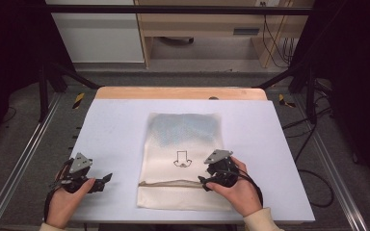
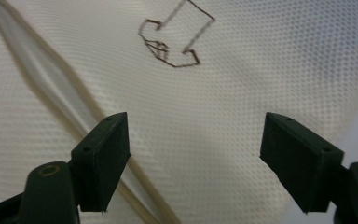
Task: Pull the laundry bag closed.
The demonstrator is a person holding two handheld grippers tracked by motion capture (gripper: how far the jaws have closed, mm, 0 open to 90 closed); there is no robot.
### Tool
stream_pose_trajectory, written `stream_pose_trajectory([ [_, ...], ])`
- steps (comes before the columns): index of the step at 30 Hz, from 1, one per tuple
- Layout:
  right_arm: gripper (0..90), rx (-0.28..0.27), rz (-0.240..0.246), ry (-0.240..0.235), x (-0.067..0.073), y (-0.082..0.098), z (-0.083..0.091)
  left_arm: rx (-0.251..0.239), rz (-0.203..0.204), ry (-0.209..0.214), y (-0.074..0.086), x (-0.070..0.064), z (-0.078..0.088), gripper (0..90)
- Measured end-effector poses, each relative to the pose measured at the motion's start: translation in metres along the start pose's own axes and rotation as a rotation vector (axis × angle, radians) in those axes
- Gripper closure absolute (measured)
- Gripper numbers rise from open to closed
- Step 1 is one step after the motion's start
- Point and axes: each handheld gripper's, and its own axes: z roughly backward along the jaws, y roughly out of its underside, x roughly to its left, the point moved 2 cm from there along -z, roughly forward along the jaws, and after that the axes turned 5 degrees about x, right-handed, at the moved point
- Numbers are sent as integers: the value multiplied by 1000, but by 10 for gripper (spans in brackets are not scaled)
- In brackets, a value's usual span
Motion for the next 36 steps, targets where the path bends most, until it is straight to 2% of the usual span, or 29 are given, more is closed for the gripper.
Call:
stream_pose_trajectory([
  [2,258,-7,36,-21,11,-7,2,-19,5,-24,-2,2,2,74],
  [4,271,-2,76,-52,24,-19,6,-11,17,-22,0,3,1,74],
  [6,299,2,113,-61,31,-28,7,0,19,-22,1,3,1,74],
  [10,302,12,143,-87,36,-40,5,2,29,-27,1,4,1,74],
  [13,301,27,188,-114,42,-58,2,2,38,-30,2,6,2,74],
  [16,303,43,213,-132,48,-68,-1,-6,53,-32,3,9,3,74],
  [17,305,60,226,-141,50,-72,-3,-10,60,-31,3,11,4,74],
  [22,334,87,258,-155,59,-82,-9,-4,59,-26,4,10,3,74],
  [23,357,92,276,-173,62,-86,-12,-2,57,-26,4,10,3,74],
  [28,422,86,298,-211,70,-96,-15,5,50,-21,3,9,2,74],
  [36,485,71,325,-219,78,-109,-20,10,49,-17,4,9,2,74],
])
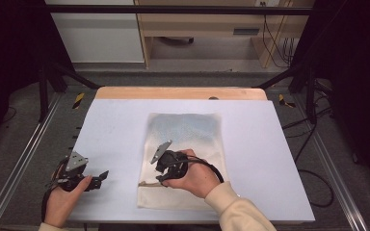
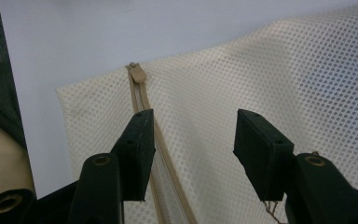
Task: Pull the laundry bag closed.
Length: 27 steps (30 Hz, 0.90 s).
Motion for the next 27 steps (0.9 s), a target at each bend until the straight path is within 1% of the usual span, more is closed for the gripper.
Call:
stream_pose_trajectory([
  [2,487,-3,3,1,0,-1,-1,1,1,2,0,0,0,74],
  [6,514,0,10,-16,1,-9,-7,-2,2,6,-1,0,0,74],
  [7,526,4,7,-20,1,-11,-8,-2,1,5,-1,0,0,74],
  [8,558,-3,11,-31,2,-14,-11,-1,3,8,-1,0,-1,75],
  [11,597,-8,22,-48,2,-18,-16,1,1,7,-1,0,0,78],
  [12,597,-8,22,-48,2,-18,-16,1,1,7,-1,0,0,78],
  [13,610,-21,25,-58,4,-21,-20,3,1,9,-1,0,-1,78],
  [15,630,-25,28,-58,5,-24,-23,2,1,9,-1,0,-1,78],
  [16,631,-13,24,-53,6,-26,-25,4,0,8,-2,0,-1,78],
  [19,631,-11,25,-56,7,-28,-28,2,0,9,-2,1,-1,78],
  [20,637,-17,33,-70,9,-29,-30,1,-2,5,-2,1,-1,78],
  [22,647,-23,38,-77,10,-30,-32,-1,-3,-6,-2,2,0,78],
  [24,652,-19,43,-81,11,-31,-33,-4,1,-5,-2,2,0,78],
  [25,667,-25,54,-99,12,-31,-35,-2,2,-4,-2,2,0,78],
  [27,679,-22,54,-103,15,-32,-38,-2,1,-3,-2,2,0,78],
])
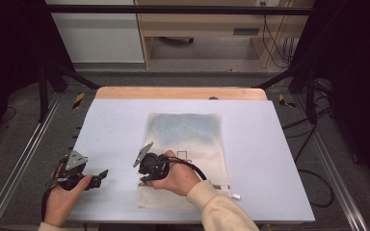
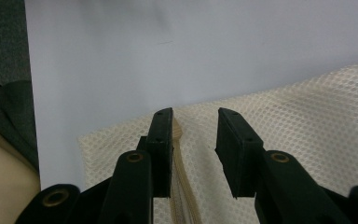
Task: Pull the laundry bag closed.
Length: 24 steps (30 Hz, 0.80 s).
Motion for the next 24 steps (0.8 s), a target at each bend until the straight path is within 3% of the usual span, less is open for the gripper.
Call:
stream_pose_trajectory([
  [13,664,40,3,-31,6,0,-22,0,-4,6,0,-1,0,79],
  [24,812,40,-5,-58,7,1,-32,1,5,20,-1,-2,0,79],
])
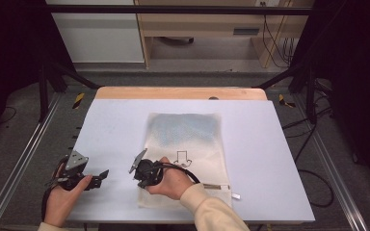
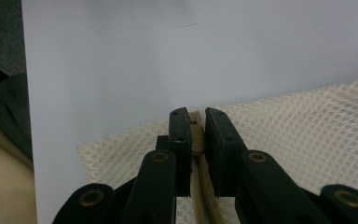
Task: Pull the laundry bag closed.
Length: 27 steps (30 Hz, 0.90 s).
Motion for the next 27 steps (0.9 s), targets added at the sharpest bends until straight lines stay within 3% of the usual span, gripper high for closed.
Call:
stream_pose_trajectory([
  [3,813,2,2,-2,0,0,2,-2,2,10,0,-1,1,79],
  [8,814,-53,-1,10,1,2,15,-12,11,47,-1,-7,8,79],
  [15,813,-106,-1,19,1,4,25,-48,20,90,-2,-25,17,74],
  [19,813,-126,9,21,1,9,24,-67,61,157,-1,-40,17,74],
  [23,814,-140,11,13,1,11,22,-59,35,184,-3,-51,18,79],
  [27,814,-150,6,2,2,12,22,-48,23,258,-7,-66,16,99],
])
